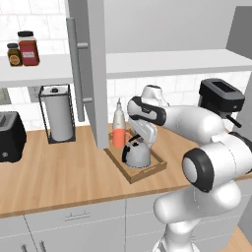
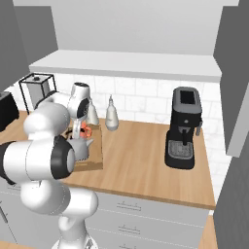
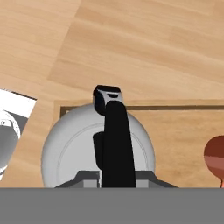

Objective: Pick the kettle from the counter and place it on the tray. Then pick the mug from the cabinet and place it on the tray. Then close the cabinet doors.

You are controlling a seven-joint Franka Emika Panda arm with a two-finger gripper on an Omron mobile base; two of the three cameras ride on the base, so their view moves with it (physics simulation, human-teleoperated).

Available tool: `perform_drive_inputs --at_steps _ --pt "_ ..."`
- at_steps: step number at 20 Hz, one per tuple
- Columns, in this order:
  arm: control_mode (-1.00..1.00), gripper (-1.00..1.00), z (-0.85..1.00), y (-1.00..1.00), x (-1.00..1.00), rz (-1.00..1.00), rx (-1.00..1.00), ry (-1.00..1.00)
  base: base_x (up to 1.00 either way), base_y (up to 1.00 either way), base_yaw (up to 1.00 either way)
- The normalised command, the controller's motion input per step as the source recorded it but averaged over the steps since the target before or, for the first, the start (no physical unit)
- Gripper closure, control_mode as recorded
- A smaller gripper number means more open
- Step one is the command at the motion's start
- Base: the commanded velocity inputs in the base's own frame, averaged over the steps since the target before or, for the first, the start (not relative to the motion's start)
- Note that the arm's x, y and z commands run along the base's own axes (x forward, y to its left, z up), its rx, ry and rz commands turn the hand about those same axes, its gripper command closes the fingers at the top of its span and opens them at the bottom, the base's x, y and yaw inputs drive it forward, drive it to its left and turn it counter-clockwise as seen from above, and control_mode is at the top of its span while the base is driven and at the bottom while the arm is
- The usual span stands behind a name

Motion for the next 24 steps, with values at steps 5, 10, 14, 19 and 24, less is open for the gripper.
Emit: perform_drive_inputs --at_steps 5,10,14,19,24 --pt "-1.0 1.0 -0.02 0.0 0.02 0.01 0.0 -0.05 0.0 0.0 0.0" --pt "-1.0 1.0 -0.02 -0.01 0.0 0.0 0.0 -0.05 0.0 0.0 0.0" --pt "-1.0 1.0 -0.14 0.0 0.0 0.0 0.0 0.0 0.0 0.0 0.0" --pt "-1.0 -1.0 -0.18 0.0 0.0 0.0 0.0 0.0 0.0 0.0 0.0" --pt "-1.0 -1.0 -0.02 -0.02 0.0 0.0 0.0 0.0 0.0 0.0 0.0"
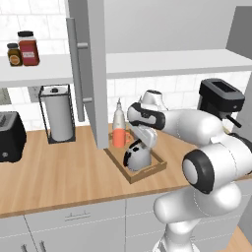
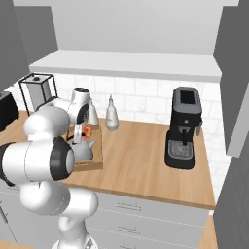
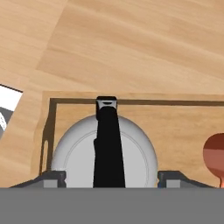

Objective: Pick the kettle from the counter and place it on the tray. Then pick the mug from the cabinet and place it on the tray. Then close the cabinet doors.

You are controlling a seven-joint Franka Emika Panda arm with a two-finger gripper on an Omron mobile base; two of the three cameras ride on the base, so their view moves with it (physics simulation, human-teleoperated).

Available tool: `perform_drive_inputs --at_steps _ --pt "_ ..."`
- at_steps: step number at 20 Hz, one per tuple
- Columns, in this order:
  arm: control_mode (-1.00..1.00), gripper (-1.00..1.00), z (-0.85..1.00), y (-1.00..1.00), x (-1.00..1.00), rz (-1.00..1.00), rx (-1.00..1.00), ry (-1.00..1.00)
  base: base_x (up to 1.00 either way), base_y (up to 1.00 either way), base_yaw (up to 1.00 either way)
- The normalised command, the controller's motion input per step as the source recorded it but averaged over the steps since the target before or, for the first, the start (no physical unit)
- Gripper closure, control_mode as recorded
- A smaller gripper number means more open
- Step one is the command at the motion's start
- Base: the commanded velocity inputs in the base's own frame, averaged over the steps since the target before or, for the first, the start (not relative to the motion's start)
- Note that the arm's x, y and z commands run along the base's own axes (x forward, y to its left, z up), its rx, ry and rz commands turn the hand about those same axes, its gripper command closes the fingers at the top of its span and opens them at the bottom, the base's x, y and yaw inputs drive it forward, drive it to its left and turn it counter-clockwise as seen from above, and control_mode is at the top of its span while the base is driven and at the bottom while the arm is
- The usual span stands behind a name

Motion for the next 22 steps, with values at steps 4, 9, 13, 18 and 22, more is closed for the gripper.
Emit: perform_drive_inputs --at_steps 4,9,13,18,22 --pt "-1.0 -1.0 0.14 -0.05 -0.12 0.0 0.0 0.0 0.0 0.0 0.0" --pt "-1.0 -1.0 0.55 -0.07 -0.27 0.0 0.0 0.0 0.0 0.0 0.0" --pt "-1.0 -1.0 0.79 0.0 -0.48 0.0 0.0 0.0 0.0 0.0 0.0" --pt "-1.0 -1.0 0.44 0.05 -0.72 -0.03 0.0 0.0 0.0 0.0 0.0" --pt "-1.0 -1.0 -0.01 0.05 -0.81 -0.12 0.0 -0.01 0.0 0.0 0.0"
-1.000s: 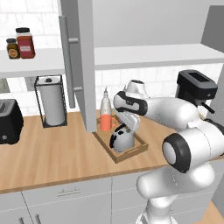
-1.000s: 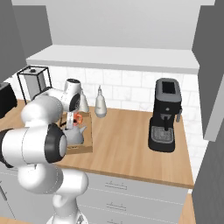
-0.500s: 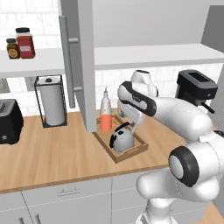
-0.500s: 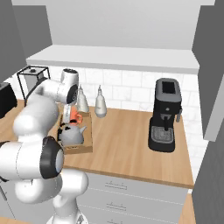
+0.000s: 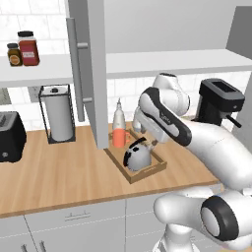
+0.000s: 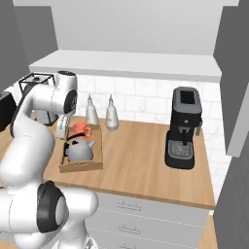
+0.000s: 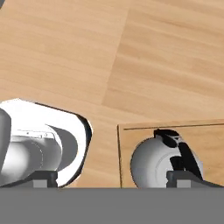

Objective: Pick the kettle from the counter and place it on the tray. Then pick the mug from the cabinet and place it on the tray. Then close the cabinet doors.

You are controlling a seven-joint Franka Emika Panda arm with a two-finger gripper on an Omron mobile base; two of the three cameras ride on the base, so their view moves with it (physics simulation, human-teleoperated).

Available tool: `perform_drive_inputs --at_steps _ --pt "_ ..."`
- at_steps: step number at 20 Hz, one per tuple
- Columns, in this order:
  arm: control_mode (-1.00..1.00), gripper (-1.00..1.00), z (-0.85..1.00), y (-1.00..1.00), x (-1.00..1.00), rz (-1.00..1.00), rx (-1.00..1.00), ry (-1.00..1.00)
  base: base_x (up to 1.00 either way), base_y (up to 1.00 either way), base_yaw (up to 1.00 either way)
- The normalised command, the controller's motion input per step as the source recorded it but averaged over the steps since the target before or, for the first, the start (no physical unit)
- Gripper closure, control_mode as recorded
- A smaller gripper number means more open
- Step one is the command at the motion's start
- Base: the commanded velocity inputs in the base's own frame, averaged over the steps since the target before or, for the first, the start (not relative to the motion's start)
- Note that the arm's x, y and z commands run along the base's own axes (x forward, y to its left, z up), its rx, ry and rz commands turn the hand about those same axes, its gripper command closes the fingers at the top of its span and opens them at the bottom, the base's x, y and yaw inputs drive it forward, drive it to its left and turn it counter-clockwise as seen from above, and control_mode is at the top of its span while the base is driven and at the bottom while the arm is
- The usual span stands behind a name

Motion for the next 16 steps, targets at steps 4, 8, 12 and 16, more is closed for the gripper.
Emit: perform_drive_inputs --at_steps 4,8,12,16 --pt "-1.0 -1.0 -0.23 0.0 -0.88 0.0 -0.13 -0.18 0.0 0.0 0.0" --pt "-1.0 -1.0 0.03 0.01 -0.98 0.0 -0.18 -0.36 0.0 0.0 0.0" --pt "-1.0 -1.0 0.08 0.01 -0.95 0.0 -0.2 -0.41 0.0 0.0 0.0" --pt "-1.0 -1.0 0.01 0.0 -0.86 0.0 -0.19 -0.44 0.0 0.0 0.0"
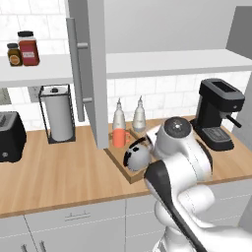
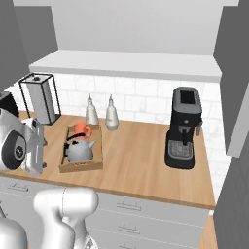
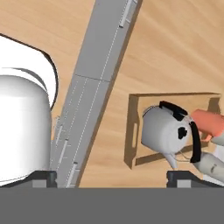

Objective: Pick the kettle from the counter and place it on the tray. Then pick the mug from the cabinet and place it on the tray. Then close the cabinet doors.

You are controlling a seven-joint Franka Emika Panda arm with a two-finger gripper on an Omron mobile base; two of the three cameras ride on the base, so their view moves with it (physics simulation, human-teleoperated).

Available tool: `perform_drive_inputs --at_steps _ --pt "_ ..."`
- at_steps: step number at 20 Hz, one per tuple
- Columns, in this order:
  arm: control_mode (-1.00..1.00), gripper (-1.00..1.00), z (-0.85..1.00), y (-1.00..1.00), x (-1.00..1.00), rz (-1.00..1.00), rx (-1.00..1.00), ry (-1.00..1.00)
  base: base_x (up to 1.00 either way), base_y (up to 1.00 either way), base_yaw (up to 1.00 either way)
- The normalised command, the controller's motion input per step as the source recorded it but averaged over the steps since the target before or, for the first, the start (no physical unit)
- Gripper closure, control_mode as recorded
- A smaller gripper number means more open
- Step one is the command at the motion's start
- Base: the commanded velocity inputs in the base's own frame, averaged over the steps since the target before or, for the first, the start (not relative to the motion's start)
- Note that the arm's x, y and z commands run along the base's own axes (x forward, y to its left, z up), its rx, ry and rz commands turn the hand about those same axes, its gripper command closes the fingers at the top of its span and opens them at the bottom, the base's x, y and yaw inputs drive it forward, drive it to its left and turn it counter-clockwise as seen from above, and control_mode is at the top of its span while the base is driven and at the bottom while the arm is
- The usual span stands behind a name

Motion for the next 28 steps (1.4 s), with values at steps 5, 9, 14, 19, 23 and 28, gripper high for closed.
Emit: perform_drive_inputs --at_steps 5,9,14,19,23,28 --pt "-1.0 -1.0 0.0 0.0 -0.77 0.0 -0.18 -0.48 0.0 0.0 0.0" --pt "-1.0 -1.0 0.0 0.0 -0.87 0.0 -0.19 -0.56 0.0 0.0 0.0" --pt "-1.0 -1.0 0.0 0.0 -0.92 0.0 -0.15 -0.56 0.0 0.0 0.0" --pt "-1.0 -1.0 0.0 0.21 -0.46 0.0 -0.09 -0.33 0.0 0.0 0.0" --pt "-1.0 -1.0 0.0 0.35 -0.09 0.0 -0.04 -0.15 0.0 0.0 0.0" --pt "-1.0 -1.0 0.0 0.46 0.0 0.0 -0.01 -0.07 0.0 0.0 0.0"
